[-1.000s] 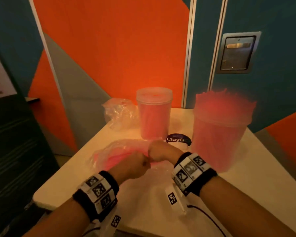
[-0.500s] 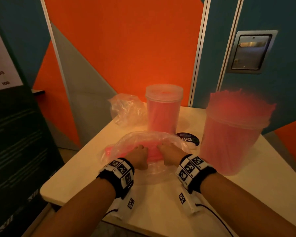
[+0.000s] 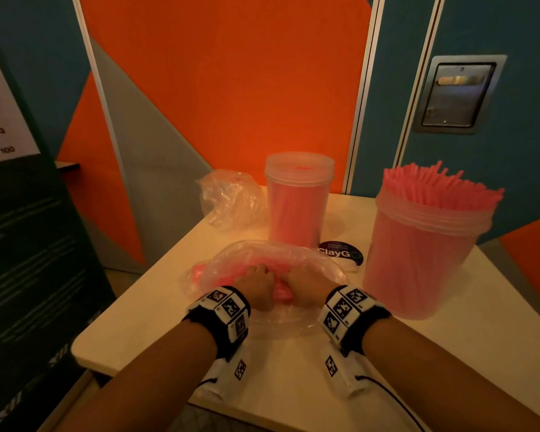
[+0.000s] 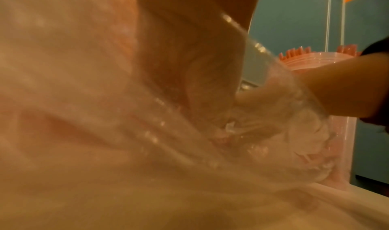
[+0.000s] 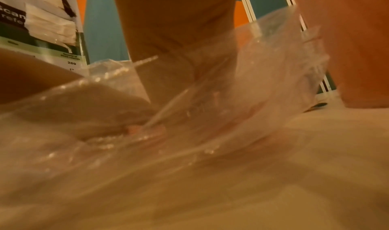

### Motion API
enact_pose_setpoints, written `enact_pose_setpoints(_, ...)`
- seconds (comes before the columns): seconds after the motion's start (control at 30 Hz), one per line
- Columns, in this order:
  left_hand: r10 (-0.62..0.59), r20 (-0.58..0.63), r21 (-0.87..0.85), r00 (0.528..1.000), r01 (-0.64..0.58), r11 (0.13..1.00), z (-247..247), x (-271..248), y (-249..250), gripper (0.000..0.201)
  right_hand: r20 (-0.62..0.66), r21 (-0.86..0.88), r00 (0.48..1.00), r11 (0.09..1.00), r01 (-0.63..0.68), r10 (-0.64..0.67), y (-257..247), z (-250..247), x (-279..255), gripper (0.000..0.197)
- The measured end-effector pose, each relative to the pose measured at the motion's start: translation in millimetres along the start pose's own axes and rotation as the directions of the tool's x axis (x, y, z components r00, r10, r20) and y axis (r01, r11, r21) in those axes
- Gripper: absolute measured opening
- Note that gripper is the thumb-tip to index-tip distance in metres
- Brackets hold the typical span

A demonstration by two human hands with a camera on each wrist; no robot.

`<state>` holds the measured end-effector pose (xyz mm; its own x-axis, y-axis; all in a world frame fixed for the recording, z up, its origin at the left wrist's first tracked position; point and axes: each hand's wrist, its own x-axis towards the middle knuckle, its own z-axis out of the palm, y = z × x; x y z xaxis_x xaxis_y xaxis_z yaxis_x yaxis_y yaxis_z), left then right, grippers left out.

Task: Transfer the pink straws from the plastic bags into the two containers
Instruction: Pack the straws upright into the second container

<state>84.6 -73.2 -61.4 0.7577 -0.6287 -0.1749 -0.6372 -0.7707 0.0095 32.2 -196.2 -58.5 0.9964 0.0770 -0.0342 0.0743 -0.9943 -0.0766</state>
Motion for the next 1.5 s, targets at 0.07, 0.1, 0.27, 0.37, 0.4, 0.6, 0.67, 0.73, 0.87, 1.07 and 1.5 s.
enact_pose_setpoints(0.07, 0.033, -0.038, 0.031, 0.999, -0.031, 0.999, 0.3, 0.7, 1.0, 0.049, 0.012, 0.033, 1.0, 0.999, 0.013, -0.013, 0.0, -1.0, -2.6, 0.027)
enact_pose_setpoints(0.1, 0.056, -0.065, 0.032, 0.996, -0.054, 0.998, 0.0, 0.6, 1.9, 0.045, 0.021, 0.065, 1.0, 0.998, 0.002, -0.003, -0.8, -2.9, -4.4, 0.028)
enact_pose_setpoints(0.27, 0.138, -0.087, -0.115, 0.987, -0.148, 0.982, -0.5, -2.9, 3.1, 0.037, 0.124, 0.31, 0.991, 0.951, 0.019, -0.06, 9.4, -13.1, -8.7, 0.035)
enact_pose_setpoints(0.37, 0.163, -0.067, -0.12, 0.984, -0.17, 0.978, -1.3, -4.8, 2.1, 0.037, 0.136, 0.415, 0.99, 0.909, -0.034, -0.024, 11.8, -33.3, -14.9, 0.041)
enact_pose_setpoints(0.4, 0.156, -0.087, -0.095, 0.984, -0.164, 0.982, -1.6, -5.4, 1.7, 0.033, 0.115, 0.424, 0.993, 0.903, -0.072, 0.025, 14.4, -40.2, -14.9, 0.038)
enact_pose_setpoints(0.6, 0.186, -0.284, -0.205, 0.94, -0.249, 0.946, -13.1, -19.3, -12.6, 0.021, 0.156, 0.698, 0.948, 0.648, -0.305, 0.279, 31.6, -55.8, -12.5, 0.032)
enact_pose_setpoints(0.67, 0.228, -0.337, -0.227, 0.914, -0.314, 0.922, -16.5, -26.5, -18.8, 0.016, 0.177, 0.803, 0.937, 0.506, -0.314, 0.301, 33.6, -57.7, -16.1, 0.022)
enact_pose_setpoints(0.73, 0.273, -0.403, -0.217, 0.874, -0.381, 0.899, -18.4, -31.2, -24.7, 0.018, 0.16, 0.852, 0.944, 0.442, -0.279, 0.288, 34.0, -61.4, -21.2, 0.016)
enact_pose_setpoints(0.87, 0.084, -0.594, -0.518, 0.8, -0.46, 0.721, -25.2, -38.6, -32.7, 0.015, 0.159, 0.9, 0.961, 0.368, -0.235, 0.225, 26.2, -66.8, -25.9, 0.035)
enact_pose_setpoints(1.07, -0.406, -0.626, -0.769, 0.666, -0.613, 0.18, -84.9, -62.9, -14.7, 0.022, 0.022, 0.315, 0.994, 0.943, -0.104, 0.103, 24.9, -43.1, -7.9, 0.027)
enact_pose_setpoints(1.5, -0.107, -0.334, -0.171, 0.936, 0.052, 0.984, -90.6, -45.2, -9.7, 0.026, 0.062, -0.155, 0.989, 0.977, 0.144, -0.136, -25.5, -3.2, 20.8, 0.049)
